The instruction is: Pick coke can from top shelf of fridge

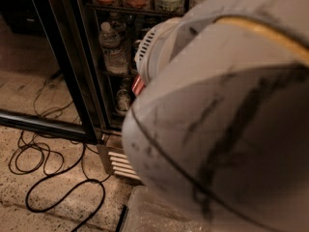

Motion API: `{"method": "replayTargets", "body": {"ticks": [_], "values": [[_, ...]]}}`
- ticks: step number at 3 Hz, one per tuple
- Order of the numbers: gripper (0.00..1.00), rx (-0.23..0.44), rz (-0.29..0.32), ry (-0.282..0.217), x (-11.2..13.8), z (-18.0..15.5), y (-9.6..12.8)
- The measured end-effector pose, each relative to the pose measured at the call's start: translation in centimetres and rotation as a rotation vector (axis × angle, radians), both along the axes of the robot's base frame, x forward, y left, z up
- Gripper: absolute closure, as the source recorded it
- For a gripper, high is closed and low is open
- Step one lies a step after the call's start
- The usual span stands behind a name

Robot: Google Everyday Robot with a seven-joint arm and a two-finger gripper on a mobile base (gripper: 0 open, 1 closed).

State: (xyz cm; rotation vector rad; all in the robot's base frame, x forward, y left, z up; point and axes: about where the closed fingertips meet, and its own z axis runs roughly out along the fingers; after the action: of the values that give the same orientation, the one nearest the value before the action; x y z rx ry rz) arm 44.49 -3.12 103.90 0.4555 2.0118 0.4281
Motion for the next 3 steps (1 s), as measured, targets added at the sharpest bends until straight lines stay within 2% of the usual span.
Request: {"method": "replayTargets", "body": {"ticks": [3], "values": [[1.0, 0.017, 0.003, 0.001, -0.16, -0.01, 0.01]]}}
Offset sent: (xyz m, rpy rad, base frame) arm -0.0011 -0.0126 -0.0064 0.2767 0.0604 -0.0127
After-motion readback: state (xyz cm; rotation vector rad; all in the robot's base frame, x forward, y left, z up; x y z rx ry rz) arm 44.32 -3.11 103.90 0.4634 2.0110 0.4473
